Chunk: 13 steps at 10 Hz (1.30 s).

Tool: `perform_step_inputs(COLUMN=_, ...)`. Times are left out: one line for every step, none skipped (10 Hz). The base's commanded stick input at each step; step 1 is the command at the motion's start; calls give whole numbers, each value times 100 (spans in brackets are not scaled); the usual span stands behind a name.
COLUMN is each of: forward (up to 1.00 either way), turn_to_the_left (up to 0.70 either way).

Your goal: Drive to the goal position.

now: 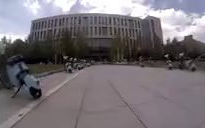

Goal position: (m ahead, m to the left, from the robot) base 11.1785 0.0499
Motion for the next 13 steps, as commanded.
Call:
perform_step_inputs(forward=70, turn_to_the_left=0)
perform_step_inputs(forward=70, turn_to_the_left=0)
perform_step_inputs(forward=70, turn_to_the_left=0)
perform_step_inputs(forward=70, turn_to_the_left=0)
perform_step_inputs(forward=70, turn_to_the_left=0)
perform_step_inputs(forward=70, turn_to_the_left=0)
perform_step_inputs(forward=70, turn_to_the_left=0)
perform_step_inputs(forward=70, turn_to_the_left=0)
perform_step_inputs(forward=70, turn_to_the_left=0)
perform_step_inputs(forward=70, turn_to_the_left=0)
perform_step_inputs(forward=70, turn_to_the_left=0)
perform_step_inputs(forward=70, turn_to_the_left=0)
perform_step_inputs(forward=70, turn_to_the_left=0)
